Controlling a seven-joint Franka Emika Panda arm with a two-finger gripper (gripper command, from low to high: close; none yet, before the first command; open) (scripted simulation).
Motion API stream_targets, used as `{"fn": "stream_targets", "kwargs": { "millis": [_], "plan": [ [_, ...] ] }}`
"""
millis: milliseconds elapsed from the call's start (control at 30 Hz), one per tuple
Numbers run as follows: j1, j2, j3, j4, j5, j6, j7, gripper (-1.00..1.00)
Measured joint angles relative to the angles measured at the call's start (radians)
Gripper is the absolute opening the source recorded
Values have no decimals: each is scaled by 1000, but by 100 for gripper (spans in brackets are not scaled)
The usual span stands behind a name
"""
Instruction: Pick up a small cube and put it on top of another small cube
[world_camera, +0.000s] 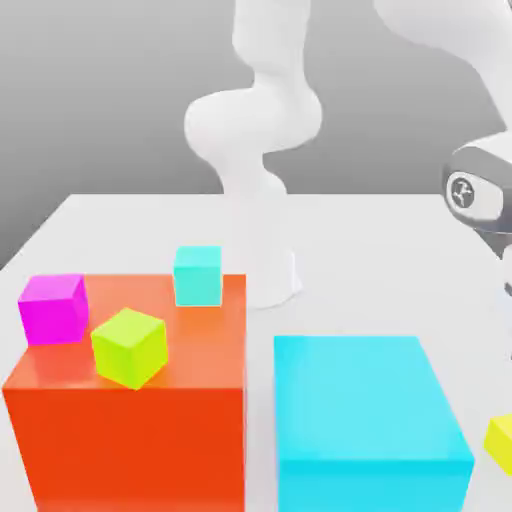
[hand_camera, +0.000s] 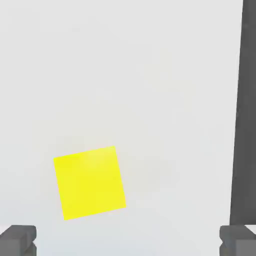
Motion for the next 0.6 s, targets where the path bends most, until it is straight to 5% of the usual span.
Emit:
{"fn": "stream_targets", "kwargs": {
  "millis": [133, 167, 400, 600],
  "plan": [
    [19, 144, -8, 25, -25, 105, -10, 0],
    [19, 169, -8, 30, -26, 124, -9, -100],
    [18, 168, -7, 30, -29, 121, -8, -100],
    [-36, -27, -18, 3, -7, -43, -75, -100]
  ]
}}
